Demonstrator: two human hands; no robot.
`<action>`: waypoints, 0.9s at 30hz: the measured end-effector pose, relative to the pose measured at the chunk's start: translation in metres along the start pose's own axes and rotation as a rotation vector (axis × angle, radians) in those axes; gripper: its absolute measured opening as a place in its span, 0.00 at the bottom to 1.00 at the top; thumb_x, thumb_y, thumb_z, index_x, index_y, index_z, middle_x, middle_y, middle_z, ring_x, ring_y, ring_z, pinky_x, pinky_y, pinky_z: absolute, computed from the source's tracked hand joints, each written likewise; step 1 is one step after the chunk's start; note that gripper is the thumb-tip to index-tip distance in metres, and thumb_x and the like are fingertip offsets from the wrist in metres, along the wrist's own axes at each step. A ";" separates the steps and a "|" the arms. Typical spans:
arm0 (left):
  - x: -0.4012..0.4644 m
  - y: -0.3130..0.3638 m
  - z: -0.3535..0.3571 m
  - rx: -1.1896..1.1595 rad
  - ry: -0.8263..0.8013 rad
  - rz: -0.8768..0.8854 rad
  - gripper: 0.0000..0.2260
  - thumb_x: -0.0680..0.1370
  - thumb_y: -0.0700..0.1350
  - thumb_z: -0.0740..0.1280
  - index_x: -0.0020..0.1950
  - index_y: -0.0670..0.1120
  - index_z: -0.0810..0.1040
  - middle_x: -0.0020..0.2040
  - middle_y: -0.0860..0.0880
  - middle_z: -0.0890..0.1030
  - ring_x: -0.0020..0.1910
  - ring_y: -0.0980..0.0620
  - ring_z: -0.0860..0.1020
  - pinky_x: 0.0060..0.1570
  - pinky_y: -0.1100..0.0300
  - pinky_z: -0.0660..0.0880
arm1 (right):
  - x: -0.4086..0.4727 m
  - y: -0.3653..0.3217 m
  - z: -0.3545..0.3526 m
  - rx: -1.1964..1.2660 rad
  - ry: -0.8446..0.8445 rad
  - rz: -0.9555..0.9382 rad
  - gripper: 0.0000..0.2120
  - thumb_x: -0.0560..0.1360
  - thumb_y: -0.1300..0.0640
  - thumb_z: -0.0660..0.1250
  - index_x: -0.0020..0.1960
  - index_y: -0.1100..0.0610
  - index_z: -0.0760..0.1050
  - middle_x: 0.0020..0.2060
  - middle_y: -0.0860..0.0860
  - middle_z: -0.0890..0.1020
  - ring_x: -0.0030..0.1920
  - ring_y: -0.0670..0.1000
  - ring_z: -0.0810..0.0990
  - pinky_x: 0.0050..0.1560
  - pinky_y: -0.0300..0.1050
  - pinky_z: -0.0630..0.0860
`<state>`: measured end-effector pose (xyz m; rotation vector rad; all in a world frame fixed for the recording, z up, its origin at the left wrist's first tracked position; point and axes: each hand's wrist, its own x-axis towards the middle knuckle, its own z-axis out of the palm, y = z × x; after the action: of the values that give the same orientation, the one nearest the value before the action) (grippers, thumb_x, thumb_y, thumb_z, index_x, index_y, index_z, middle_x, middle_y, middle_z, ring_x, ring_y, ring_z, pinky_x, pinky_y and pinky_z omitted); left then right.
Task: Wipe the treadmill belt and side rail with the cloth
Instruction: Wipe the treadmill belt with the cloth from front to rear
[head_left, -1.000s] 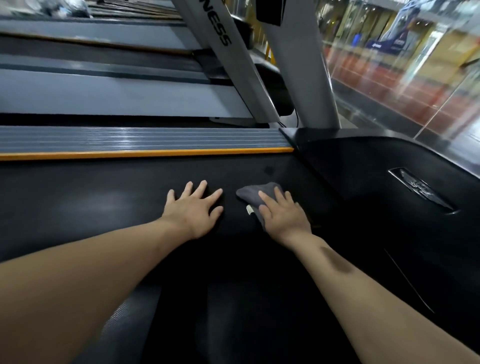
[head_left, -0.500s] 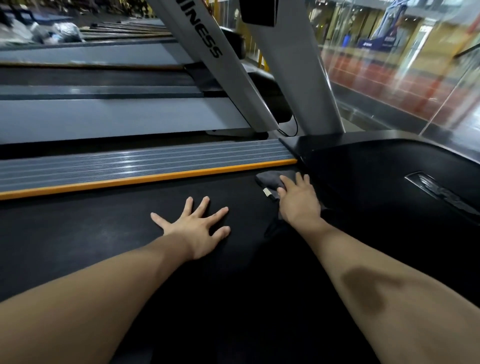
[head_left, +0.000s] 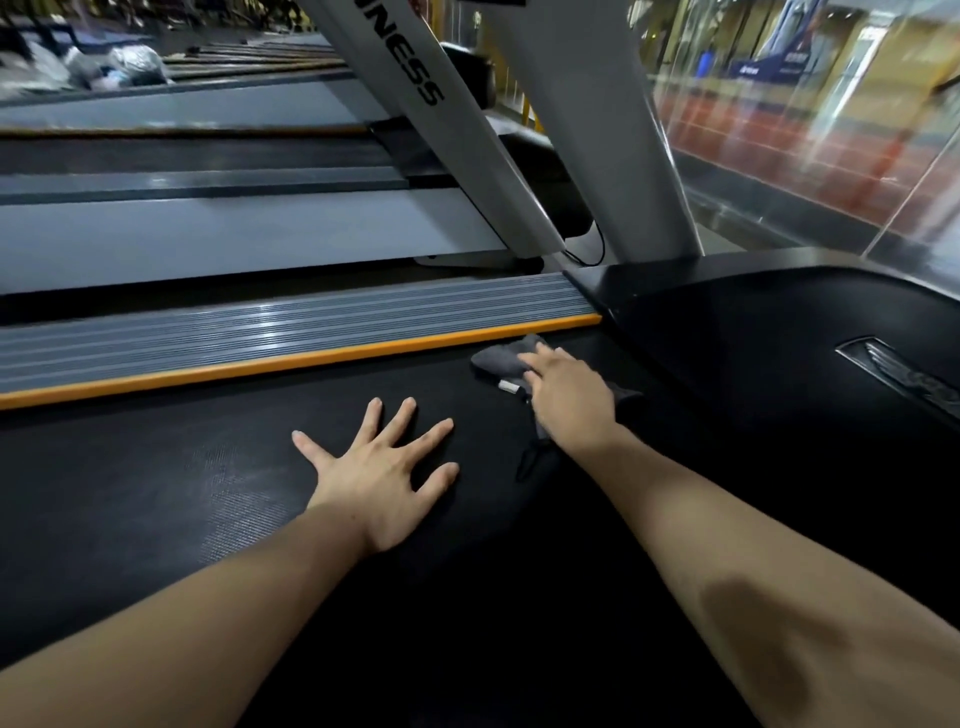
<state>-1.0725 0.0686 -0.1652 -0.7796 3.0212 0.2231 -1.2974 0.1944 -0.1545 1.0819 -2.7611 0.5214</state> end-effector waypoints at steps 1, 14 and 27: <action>0.000 0.000 0.000 -0.002 0.004 0.000 0.27 0.76 0.75 0.40 0.75 0.75 0.42 0.82 0.61 0.42 0.80 0.53 0.35 0.61 0.17 0.37 | 0.007 0.011 -0.005 -0.022 0.020 0.045 0.16 0.82 0.51 0.59 0.69 0.47 0.73 0.71 0.50 0.72 0.72 0.55 0.70 0.64 0.51 0.70; 0.002 -0.002 0.001 -0.039 0.036 0.011 0.30 0.76 0.75 0.42 0.77 0.72 0.44 0.82 0.60 0.43 0.80 0.53 0.35 0.63 0.18 0.36 | 0.026 -0.022 0.008 0.136 0.233 0.140 0.10 0.76 0.54 0.65 0.52 0.51 0.84 0.46 0.55 0.85 0.49 0.63 0.78 0.51 0.51 0.76; 0.001 -0.001 0.000 -0.037 0.066 0.010 0.32 0.76 0.75 0.44 0.79 0.69 0.47 0.82 0.59 0.45 0.80 0.54 0.37 0.64 0.19 0.37 | 0.033 0.073 -0.014 -0.203 0.145 0.177 0.12 0.79 0.49 0.63 0.61 0.45 0.78 0.58 0.55 0.77 0.56 0.61 0.74 0.53 0.52 0.73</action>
<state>-1.0729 0.0671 -0.1649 -0.7906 3.0922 0.2592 -1.3711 0.2284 -0.1527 0.7309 -2.7229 0.3161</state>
